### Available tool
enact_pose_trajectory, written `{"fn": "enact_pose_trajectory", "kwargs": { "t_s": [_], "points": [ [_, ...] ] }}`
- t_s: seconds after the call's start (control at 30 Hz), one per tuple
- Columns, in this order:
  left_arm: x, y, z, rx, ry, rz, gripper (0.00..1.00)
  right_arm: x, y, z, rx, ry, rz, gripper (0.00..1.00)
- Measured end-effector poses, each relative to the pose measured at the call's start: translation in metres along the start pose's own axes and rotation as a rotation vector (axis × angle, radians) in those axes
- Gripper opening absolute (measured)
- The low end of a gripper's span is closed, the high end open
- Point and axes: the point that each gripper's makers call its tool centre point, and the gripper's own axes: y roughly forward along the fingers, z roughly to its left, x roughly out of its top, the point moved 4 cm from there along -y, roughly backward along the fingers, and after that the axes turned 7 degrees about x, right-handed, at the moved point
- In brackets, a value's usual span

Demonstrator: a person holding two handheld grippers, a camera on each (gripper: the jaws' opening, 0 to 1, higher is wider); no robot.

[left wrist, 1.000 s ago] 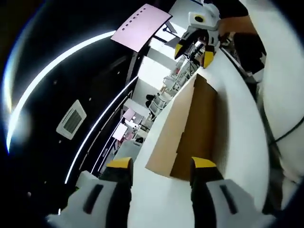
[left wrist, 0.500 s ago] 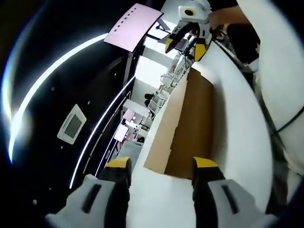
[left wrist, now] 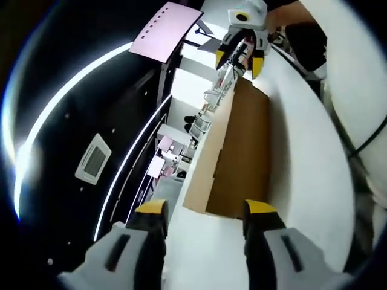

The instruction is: Operate the shoe box by opening the lid, removing the specified soft item, and placing it in the target area until the item is outside and the box remains undamaged.

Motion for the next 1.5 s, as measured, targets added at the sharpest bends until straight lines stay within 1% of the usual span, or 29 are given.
{"fn": "enact_pose_trajectory", "kwargs": {
  "t_s": [0.1,0.17,0.23,0.4,0.57,0.67,0.73,0.87,1.0,1.17,1.23,1.33,1.5],
  "points": [
    [0.003,0.001,-0.004,-0.001,0.025,-0.006,0.49,0.002,0.004,0.004,0.012,-0.010,0.009,0.53],
    [0.006,0.001,-0.004,0.014,0.040,-0.005,0.47,0.003,0.005,0.004,0.012,-0.017,0.011,0.53],
    [0.007,0.002,-0.005,0.001,0.031,-0.007,0.47,0.004,0.006,0.004,0.012,-0.018,0.009,0.53],
    [0.008,0.003,-0.008,-0.004,0.016,-0.015,0.48,0.006,0.006,0.008,0.016,-0.034,0.011,0.52],
    [0.009,0.007,-0.009,0.008,0.029,-0.014,0.48,0.002,0.011,0.013,0.022,-0.058,0.045,0.50],
    [0.011,0.008,-0.010,0.008,0.038,-0.034,0.48,0.003,0.012,0.013,0.024,-0.068,0.047,0.50],
    [0.009,0.008,-0.010,0.013,0.033,-0.028,0.48,0.005,0.012,0.012,0.017,-0.077,0.041,0.49],
    [0.004,0.010,-0.010,0.014,0.017,-0.020,0.48,0.004,0.012,0.010,0.008,-0.091,0.054,0.48],
    [0.003,0.011,-0.009,0.021,0.036,-0.017,0.48,0.000,0.013,0.011,0.014,-0.097,0.069,0.46],
    [0.005,0.013,-0.006,0.032,0.024,-0.027,0.48,-0.002,0.013,0.012,0.013,-0.100,0.080,0.45],
    [0.004,0.014,-0.007,0.028,0.018,-0.025,0.47,-0.002,0.013,0.012,0.011,-0.098,0.075,0.44],
    [0.004,0.014,-0.008,0.025,0.028,-0.032,0.46,-0.004,0.012,0.011,0.010,-0.109,0.088,0.43],
    [0.004,0.015,-0.010,0.015,0.014,-0.037,0.46,-0.008,0.012,0.013,0.013,-0.108,0.096,0.42]
  ]
}}
